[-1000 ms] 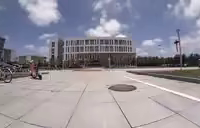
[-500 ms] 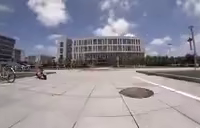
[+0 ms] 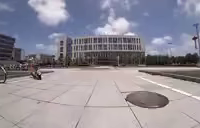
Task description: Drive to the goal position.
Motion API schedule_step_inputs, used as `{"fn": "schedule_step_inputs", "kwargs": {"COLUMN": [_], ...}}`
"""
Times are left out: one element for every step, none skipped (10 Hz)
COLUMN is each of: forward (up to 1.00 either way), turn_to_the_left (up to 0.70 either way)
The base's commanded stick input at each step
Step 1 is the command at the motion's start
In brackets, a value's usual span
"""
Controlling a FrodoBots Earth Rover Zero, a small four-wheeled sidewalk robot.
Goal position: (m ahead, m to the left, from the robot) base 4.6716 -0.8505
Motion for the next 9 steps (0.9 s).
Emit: {"fn": "schedule_step_inputs", "kwargs": {"forward": [1.0, 1.0, 1.0, 1.0, 1.0, 1.0, 1.0, 1.0, 1.0], "turn_to_the_left": [0.0, 0.0, 0.0, 0.0, 0.0, 0.0, 0.0, 0.0, -0.1]}}
